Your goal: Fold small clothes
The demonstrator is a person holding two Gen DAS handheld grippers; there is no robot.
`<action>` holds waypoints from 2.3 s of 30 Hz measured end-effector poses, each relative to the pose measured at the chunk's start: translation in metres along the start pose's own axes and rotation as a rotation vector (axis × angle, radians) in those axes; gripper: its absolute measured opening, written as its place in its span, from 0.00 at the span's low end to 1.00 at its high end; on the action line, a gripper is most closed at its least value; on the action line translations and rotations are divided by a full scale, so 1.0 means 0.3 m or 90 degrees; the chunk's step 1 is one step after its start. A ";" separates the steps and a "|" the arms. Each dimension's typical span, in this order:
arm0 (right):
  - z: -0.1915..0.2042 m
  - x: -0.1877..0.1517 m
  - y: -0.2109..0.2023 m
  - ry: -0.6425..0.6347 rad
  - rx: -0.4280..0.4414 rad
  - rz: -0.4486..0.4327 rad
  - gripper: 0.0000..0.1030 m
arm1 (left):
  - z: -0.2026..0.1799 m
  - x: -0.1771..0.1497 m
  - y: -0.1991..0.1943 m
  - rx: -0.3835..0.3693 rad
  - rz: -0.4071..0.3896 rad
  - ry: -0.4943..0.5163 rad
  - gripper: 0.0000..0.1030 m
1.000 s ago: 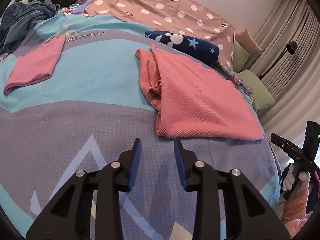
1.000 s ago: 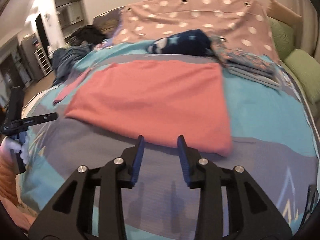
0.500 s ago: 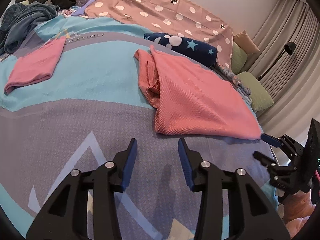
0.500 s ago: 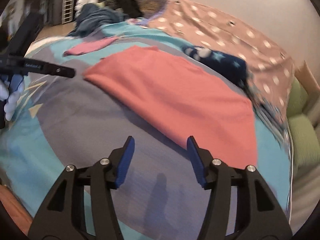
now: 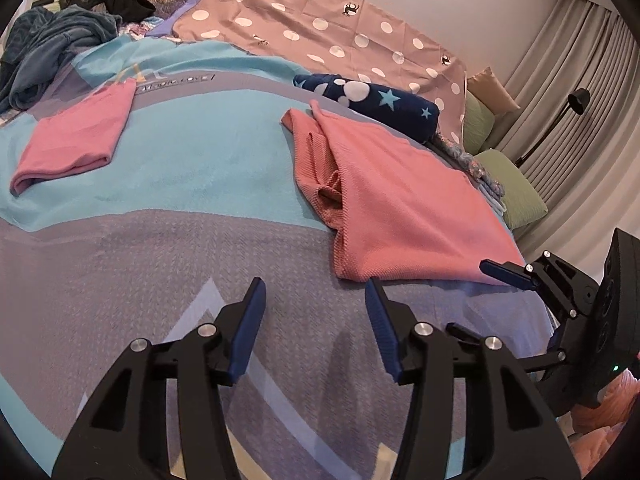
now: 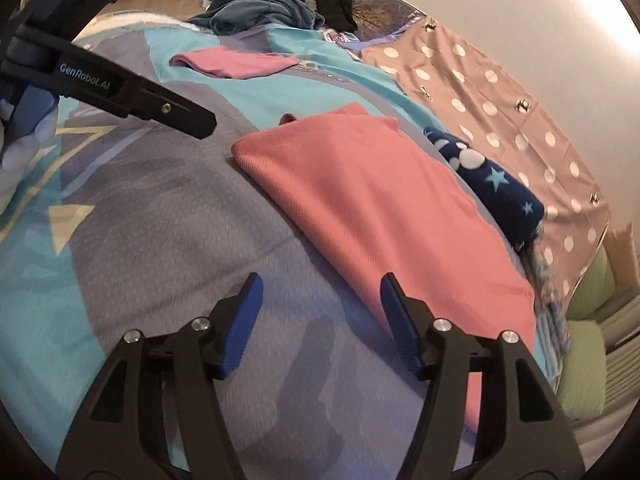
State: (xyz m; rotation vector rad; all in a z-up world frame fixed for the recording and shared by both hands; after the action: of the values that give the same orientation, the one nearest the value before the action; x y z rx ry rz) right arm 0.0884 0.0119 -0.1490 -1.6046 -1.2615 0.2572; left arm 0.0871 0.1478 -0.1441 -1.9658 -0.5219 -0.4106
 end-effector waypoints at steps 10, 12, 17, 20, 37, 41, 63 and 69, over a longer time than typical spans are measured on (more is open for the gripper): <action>0.041 0.098 0.060 -0.043 -0.045 -0.009 0.64 | 0.070 0.044 0.021 -0.103 -0.013 -0.078 0.51; 0.061 0.126 0.070 -0.063 -0.065 -0.018 0.64 | 0.079 0.043 0.019 -0.130 -0.019 -0.094 0.51; 0.073 0.184 0.108 -0.063 -0.062 -0.018 0.64 | 0.090 0.043 0.016 -0.165 -0.027 -0.115 0.51; 0.075 0.231 0.132 -0.066 -0.070 -0.026 0.64 | 0.086 0.052 0.023 -0.175 -0.022 -0.114 0.51; 0.112 0.272 0.154 -0.108 -0.105 -0.069 0.38 | 0.019 0.466 0.330 -0.274 0.094 -0.073 0.53; 0.106 0.270 0.169 -0.101 -0.091 -0.064 0.38 | 0.019 0.586 0.396 -0.318 0.078 -0.088 0.48; 0.062 0.243 0.193 -0.070 -0.070 -0.028 0.47 | -0.032 0.532 0.419 -0.269 0.139 -0.008 0.60; 0.066 0.297 0.225 -0.071 -0.109 -0.038 0.46 | -0.056 0.588 0.475 -0.272 0.140 -0.012 0.50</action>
State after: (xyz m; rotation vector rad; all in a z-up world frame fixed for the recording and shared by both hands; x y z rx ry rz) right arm 0.1526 0.1015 -0.1765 -1.7140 -1.4463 0.2083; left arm 0.3108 0.1088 -0.1568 -2.4110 -0.2351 -0.3864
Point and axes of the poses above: each gripper's, at about its wrist camera, not at the fingertips, and y roughly the way its jaws point, z to its left, x to its top, the point moved 9 cm from there along y, roughly the way its jaws point, and after that the axes turned 10 degrees about z, right-handed, at the moved point
